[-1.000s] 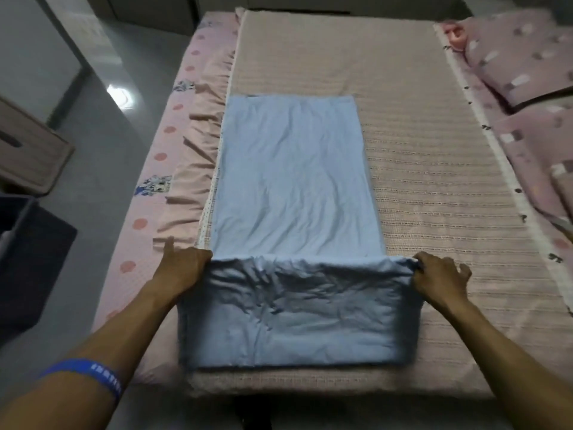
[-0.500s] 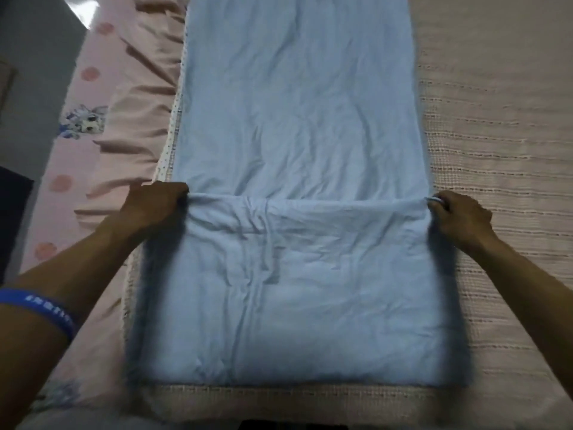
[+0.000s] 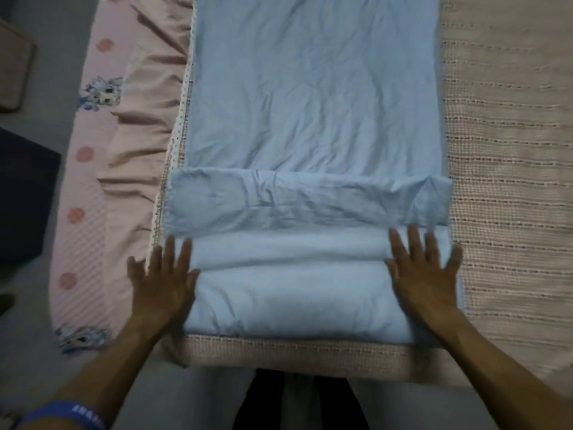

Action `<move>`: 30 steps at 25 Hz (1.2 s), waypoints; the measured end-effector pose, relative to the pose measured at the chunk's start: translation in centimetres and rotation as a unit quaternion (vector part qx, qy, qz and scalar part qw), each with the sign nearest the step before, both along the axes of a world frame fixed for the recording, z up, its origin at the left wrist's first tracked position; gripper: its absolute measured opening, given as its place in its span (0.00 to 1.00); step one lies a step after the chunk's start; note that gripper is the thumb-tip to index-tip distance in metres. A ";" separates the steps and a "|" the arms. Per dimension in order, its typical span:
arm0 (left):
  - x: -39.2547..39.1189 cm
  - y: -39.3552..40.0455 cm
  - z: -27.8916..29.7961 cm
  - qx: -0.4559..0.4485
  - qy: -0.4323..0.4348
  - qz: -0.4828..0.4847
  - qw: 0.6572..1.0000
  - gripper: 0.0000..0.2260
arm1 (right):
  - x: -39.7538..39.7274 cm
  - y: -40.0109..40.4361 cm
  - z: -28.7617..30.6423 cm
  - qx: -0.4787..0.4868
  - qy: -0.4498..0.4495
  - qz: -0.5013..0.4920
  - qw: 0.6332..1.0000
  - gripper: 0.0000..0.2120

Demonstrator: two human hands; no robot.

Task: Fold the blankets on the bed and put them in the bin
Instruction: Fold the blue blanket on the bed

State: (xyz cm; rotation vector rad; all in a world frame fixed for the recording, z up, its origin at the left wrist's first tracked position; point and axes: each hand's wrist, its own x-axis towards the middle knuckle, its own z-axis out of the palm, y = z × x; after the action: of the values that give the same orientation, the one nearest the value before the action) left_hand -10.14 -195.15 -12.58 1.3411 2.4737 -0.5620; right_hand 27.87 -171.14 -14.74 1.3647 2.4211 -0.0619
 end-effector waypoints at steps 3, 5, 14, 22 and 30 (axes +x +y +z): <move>0.6 -1.3 1.5 0.030 0.031 -0.028 0.999 0.33 | 1.0 -0.7 1.6 0.032 -0.029 -0.036 0.998 0.31; 5.4 -0.9 1.7 0.070 -0.010 -0.123 0.990 0.39 | -2.0 -5.0 2.5 0.050 0.054 0.064 0.995 0.38; 4.7 -4.6 -1.2 0.127 0.059 -0.220 0.965 0.24 | 6.7 -10.0 0.4 0.105 0.052 0.049 0.992 0.30; 5.1 -6.5 5.4 0.093 0.009 -0.182 0.979 0.11 | 9.2 -10.9 5.9 0.165 0.100 0.122 0.974 0.09; 15.7 -20.2 16.6 0.082 -0.015 -0.100 0.992 0.10 | 19.1 -23.9 17.6 0.106 0.073 0.095 0.987 0.18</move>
State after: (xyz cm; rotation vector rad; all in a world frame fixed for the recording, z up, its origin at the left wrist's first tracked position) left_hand 5.58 -215.35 4.00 1.6601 2.4219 -0.3850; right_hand 46.93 -195.07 2.86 1.2439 2.7367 0.1529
